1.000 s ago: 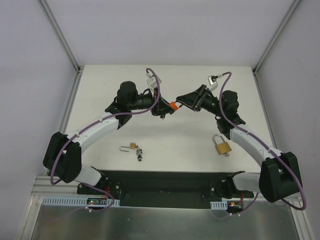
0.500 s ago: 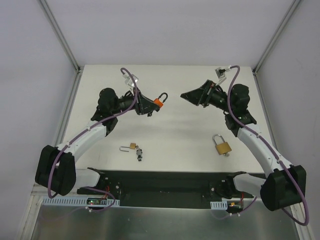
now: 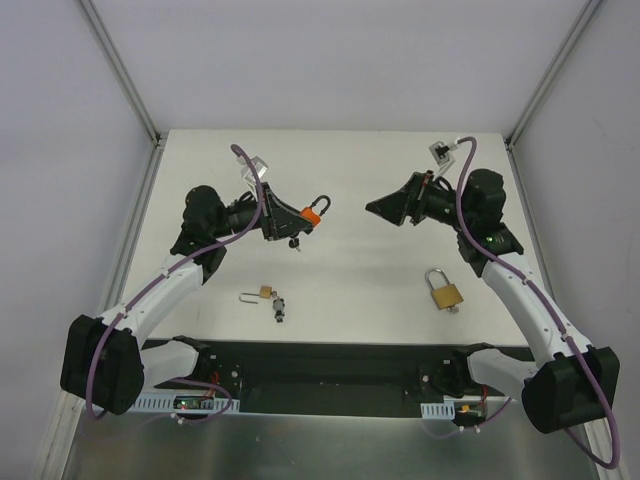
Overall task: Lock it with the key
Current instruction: Lock the lock.
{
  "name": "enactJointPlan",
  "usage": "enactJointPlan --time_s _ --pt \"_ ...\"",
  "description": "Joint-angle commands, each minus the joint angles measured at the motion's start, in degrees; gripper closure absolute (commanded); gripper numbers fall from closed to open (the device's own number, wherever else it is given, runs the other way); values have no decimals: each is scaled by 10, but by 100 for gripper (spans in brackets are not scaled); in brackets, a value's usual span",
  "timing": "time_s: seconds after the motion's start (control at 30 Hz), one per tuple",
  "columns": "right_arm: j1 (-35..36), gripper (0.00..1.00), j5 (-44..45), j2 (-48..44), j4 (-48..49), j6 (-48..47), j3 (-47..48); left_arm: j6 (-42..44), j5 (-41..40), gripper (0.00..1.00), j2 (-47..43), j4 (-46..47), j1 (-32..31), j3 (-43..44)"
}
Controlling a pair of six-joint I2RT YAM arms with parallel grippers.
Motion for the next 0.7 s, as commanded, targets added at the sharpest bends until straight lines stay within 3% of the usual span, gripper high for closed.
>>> enactJointPlan --time_s 0.0,0.2,0.37,0.67 --pt "-2 4 -22 -5 -9 -32 26 15 34 100 -19 18 6 3" --pt "1 1 -29 15 -9 -30 28 19 52 100 -13 12 6 3" --pt "4 15 -34 26 -5 -29 31 24 58 100 -12 4 6 3" --pt "24 30 -40 45 10 -30 33 38 67 100 -24 -33 6 13"
